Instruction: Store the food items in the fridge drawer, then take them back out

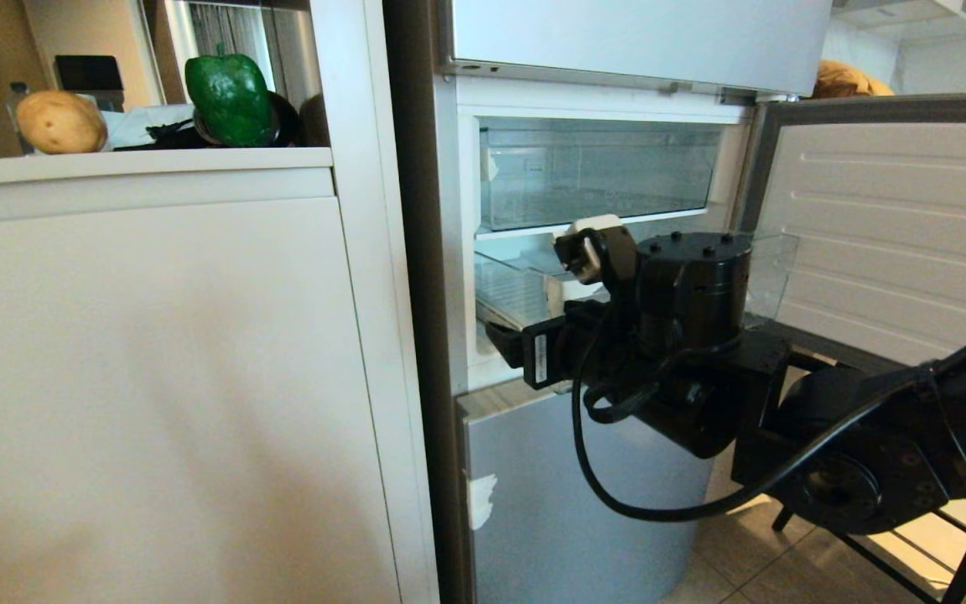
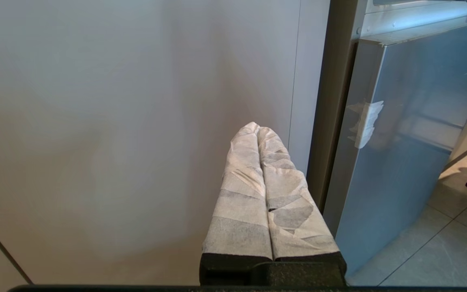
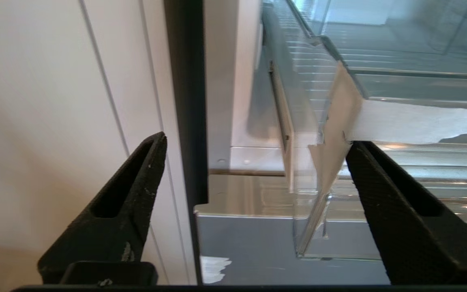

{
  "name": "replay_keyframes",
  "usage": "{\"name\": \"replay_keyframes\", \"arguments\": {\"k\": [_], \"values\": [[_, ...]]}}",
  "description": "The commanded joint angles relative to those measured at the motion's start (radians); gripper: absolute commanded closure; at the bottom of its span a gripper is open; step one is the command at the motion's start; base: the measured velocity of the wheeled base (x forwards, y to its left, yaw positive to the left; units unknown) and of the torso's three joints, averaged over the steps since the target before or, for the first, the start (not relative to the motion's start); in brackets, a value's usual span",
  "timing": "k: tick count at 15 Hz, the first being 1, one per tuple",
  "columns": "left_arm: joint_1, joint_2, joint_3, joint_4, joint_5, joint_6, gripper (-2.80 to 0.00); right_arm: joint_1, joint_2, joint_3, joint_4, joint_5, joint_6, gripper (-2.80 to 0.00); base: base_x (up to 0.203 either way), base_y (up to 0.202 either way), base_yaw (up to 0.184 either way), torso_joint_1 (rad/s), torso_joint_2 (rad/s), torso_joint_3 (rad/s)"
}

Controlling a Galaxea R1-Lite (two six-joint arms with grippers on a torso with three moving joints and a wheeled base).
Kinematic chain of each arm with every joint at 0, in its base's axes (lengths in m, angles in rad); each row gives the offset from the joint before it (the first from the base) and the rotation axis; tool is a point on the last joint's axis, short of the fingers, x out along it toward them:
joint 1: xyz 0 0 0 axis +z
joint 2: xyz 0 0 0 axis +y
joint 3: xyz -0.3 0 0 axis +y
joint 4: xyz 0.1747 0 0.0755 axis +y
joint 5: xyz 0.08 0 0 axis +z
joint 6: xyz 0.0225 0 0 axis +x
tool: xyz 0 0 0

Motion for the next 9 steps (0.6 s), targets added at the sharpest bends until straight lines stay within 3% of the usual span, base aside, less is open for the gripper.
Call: {"name": "replay_keyframes", "arguments": {"k": [1,9], "values": [[0.0,-0.001,0.011,-0.001,0.0,0.0,0.0,-0.006,0.018,-0.003,-0.002,-0.007,0.001,-2.8,0.0,0.0,0.0,0.0,0.0,0.0],[0.0,0.0,0.011,-0.001,0.0,0.0,0.0,-0.046,0.045,-0.007,-0.006,-0.055,0.002,-2.8,0.0,0.0,0.0,0.0,0.0,0.0]]}}
